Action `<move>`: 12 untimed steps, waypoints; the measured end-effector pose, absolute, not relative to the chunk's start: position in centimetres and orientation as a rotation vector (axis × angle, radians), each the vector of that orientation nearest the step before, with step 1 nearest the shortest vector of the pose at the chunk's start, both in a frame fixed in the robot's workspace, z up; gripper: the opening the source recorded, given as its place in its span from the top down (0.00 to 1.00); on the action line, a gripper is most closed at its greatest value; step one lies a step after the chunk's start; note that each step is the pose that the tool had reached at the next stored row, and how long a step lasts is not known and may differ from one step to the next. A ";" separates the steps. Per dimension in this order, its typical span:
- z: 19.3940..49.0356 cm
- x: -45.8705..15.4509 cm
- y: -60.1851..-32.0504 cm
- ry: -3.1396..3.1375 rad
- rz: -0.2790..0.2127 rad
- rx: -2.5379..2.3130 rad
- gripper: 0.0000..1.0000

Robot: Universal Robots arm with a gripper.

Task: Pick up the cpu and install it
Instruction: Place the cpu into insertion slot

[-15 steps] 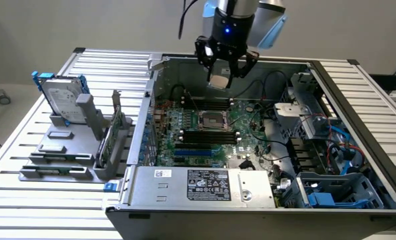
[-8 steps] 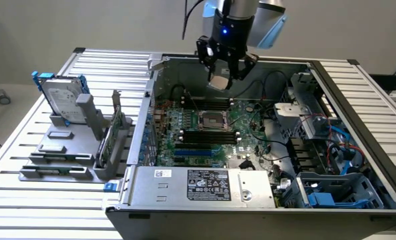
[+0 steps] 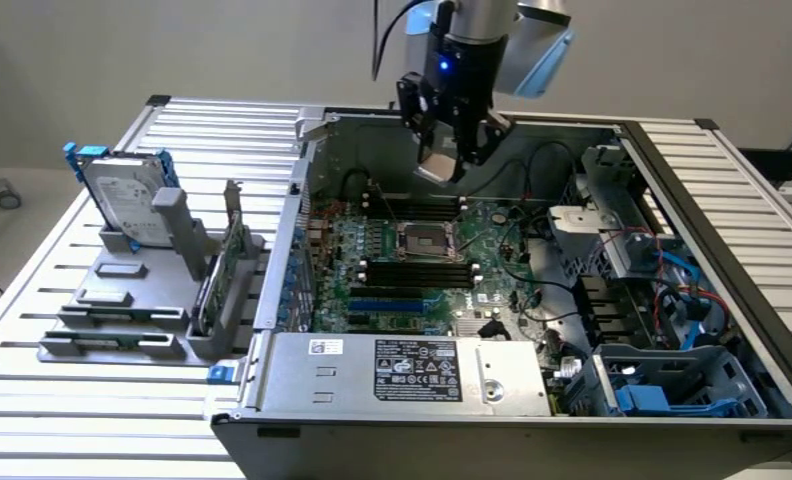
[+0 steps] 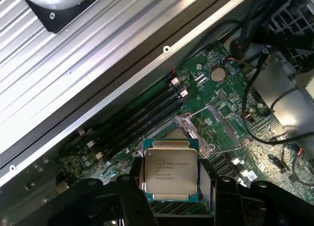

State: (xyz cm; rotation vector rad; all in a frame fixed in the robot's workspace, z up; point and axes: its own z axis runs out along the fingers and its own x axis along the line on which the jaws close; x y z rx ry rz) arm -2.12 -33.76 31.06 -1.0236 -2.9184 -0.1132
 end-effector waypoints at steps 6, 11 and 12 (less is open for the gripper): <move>30.7 -2.1 -33.8 -2.861 -0.117 -1.183 0.45; 30.4 -2.1 -33.8 -2.808 -0.120 -1.313 0.45; 30.3 -2.1 -33.8 -2.797 -0.121 -1.339 0.45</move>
